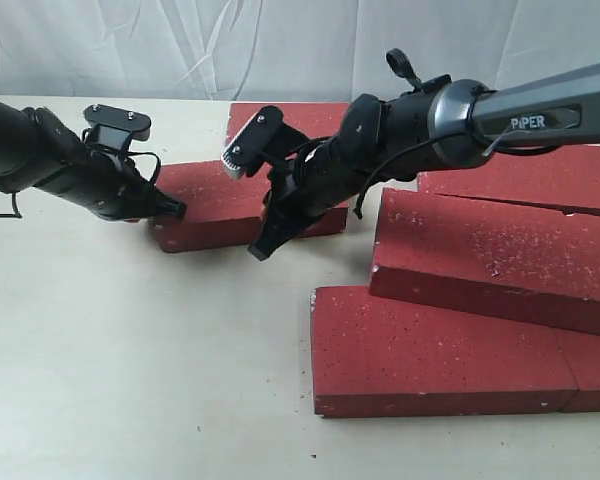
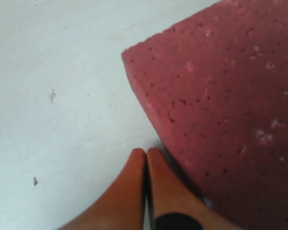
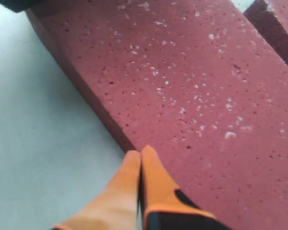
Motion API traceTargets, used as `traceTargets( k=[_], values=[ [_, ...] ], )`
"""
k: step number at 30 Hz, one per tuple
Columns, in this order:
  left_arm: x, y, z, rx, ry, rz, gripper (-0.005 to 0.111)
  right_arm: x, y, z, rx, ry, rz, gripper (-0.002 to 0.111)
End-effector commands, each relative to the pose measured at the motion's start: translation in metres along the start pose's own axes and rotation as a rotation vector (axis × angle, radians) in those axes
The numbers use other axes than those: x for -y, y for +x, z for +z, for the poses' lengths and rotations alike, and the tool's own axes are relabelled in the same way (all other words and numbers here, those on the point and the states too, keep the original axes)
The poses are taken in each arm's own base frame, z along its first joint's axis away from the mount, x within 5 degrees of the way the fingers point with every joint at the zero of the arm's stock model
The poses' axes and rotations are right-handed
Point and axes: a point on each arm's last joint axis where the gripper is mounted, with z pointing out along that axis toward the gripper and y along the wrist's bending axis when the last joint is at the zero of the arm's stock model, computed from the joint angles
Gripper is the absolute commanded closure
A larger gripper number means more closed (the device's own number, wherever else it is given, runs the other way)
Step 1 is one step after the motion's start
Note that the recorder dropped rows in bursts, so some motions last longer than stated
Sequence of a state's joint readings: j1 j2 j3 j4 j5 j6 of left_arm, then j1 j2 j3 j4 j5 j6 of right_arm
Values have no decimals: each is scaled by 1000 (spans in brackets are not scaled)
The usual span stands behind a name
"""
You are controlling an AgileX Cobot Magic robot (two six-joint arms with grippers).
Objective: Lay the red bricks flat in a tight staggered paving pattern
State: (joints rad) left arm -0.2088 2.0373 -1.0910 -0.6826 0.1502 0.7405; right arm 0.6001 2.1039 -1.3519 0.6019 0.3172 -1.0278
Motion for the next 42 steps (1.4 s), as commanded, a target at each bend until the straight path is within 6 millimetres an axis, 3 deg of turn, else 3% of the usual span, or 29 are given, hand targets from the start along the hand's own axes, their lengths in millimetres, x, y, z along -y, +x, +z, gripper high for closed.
traceTargets(
  k=[1, 7, 10, 26, 37, 42],
  values=[
    [3, -4, -7, 4, 14, 25, 107, 2, 2, -3, -18, -26, 24, 109],
    [4, -14, -31, 8, 57, 43, 107, -13, -9, -19, -20, -107, 10, 109],
    [1, -14, -36, 0, 70, 32, 107, -23, -10, -16, -29, -150, 13, 109],
    [-10, 4, -15, -94, 89, -20, 107, -14, -3, 21, 41, 59, 6, 109],
    [-13, 1, -15, -62, 60, -24, 107, -10, -5, 20, 62, 92, 13, 109],
    [-13, 1, -15, -62, 60, -24, 107, -18, -11, 3, 32, 3, -19, 109]
  ],
)
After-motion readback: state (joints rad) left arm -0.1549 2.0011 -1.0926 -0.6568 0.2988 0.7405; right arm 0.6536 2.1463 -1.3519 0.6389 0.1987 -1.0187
